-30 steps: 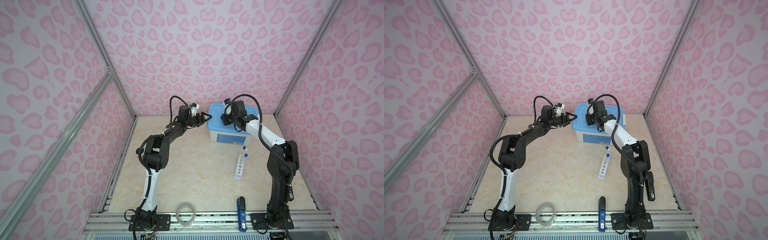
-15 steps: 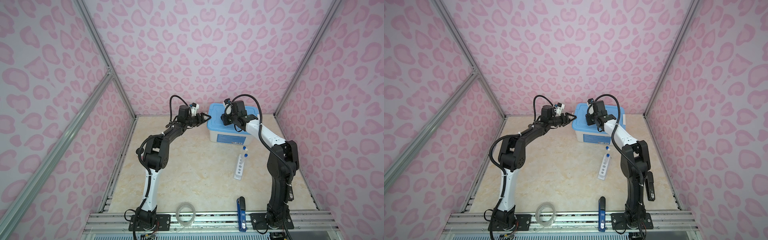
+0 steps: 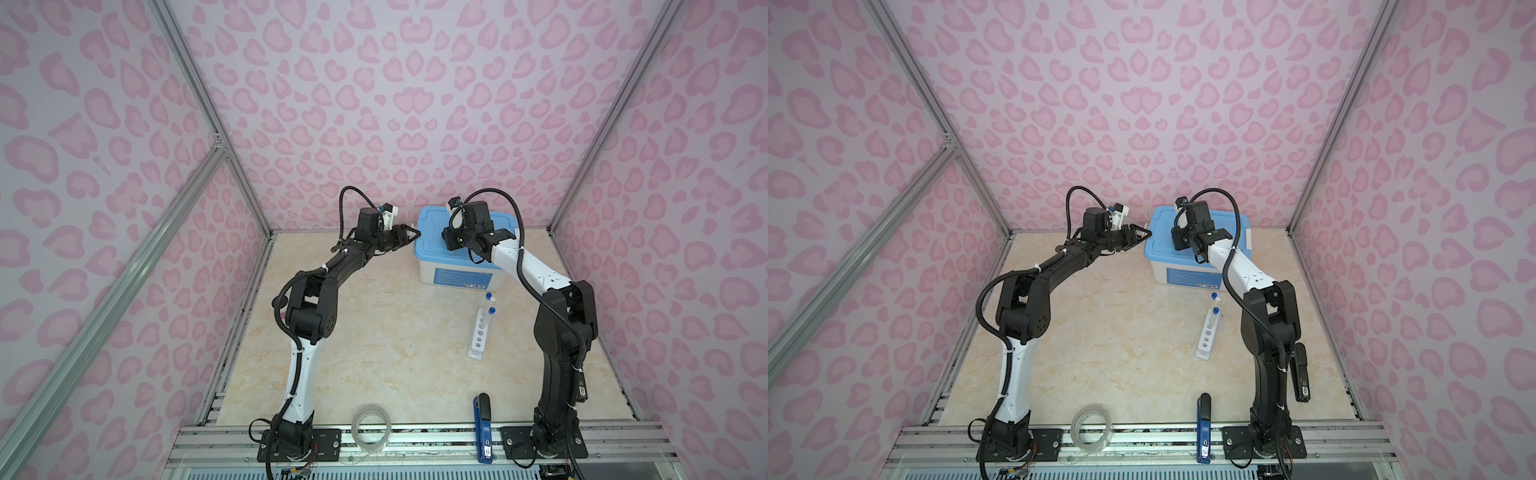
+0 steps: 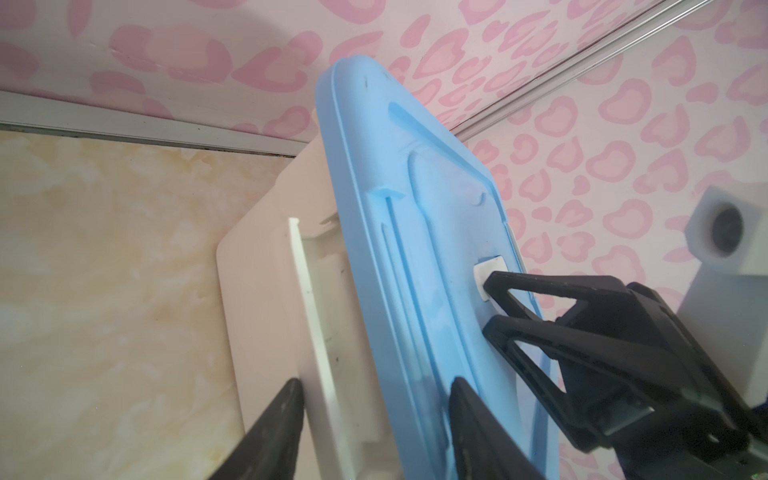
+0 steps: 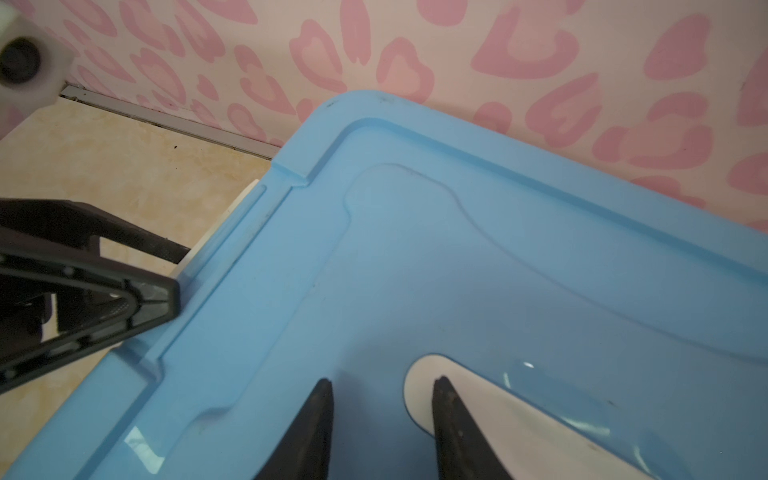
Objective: Organize the chemistry lab equipment
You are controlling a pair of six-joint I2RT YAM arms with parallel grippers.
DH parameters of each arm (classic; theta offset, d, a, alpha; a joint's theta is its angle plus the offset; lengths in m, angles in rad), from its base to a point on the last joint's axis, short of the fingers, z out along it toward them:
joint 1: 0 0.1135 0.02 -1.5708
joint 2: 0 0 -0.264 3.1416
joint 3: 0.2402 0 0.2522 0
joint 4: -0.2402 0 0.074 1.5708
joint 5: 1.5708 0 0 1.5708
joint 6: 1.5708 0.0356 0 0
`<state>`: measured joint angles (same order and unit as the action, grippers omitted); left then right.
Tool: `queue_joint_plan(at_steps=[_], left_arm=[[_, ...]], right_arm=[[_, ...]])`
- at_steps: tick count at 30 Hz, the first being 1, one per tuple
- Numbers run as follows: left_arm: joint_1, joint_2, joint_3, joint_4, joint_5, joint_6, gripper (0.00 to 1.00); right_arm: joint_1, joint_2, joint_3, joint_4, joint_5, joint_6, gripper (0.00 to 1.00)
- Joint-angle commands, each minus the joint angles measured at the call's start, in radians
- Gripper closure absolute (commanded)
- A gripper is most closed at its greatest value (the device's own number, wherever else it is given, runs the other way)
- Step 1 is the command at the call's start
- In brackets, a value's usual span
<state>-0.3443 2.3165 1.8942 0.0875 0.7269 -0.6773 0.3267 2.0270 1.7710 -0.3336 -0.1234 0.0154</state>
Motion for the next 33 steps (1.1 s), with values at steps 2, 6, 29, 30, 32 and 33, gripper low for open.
queue_joint_plan(at_steps=[2,6,29,30,32,33], left_arm=[[-0.008,-0.028,0.014,-0.019,0.017,0.033,0.46],[-0.007,-0.038,0.014,-0.033,0.009,0.046,0.49],[-0.032,-0.108,0.048,-0.134,-0.03,0.128,0.52],[-0.034,-0.111,0.049,-0.137,-0.033,0.131,0.52],[-0.035,-0.114,0.049,-0.139,-0.029,0.133,0.52],[-0.036,-0.116,0.049,-0.14,-0.03,0.134,0.52]], right_arm=[[0.001,0.022,-0.007,-0.098,0.015,0.008,0.6],[-0.002,0.025,-0.007,-0.097,0.013,0.011,0.6],[-0.002,0.025,-0.008,-0.102,0.009,0.02,0.6],[-0.002,0.025,-0.008,-0.102,0.008,0.02,0.6],[-0.001,0.027,-0.009,-0.103,0.007,0.019,0.6],[-0.002,0.027,-0.008,-0.104,0.006,0.021,0.6]])
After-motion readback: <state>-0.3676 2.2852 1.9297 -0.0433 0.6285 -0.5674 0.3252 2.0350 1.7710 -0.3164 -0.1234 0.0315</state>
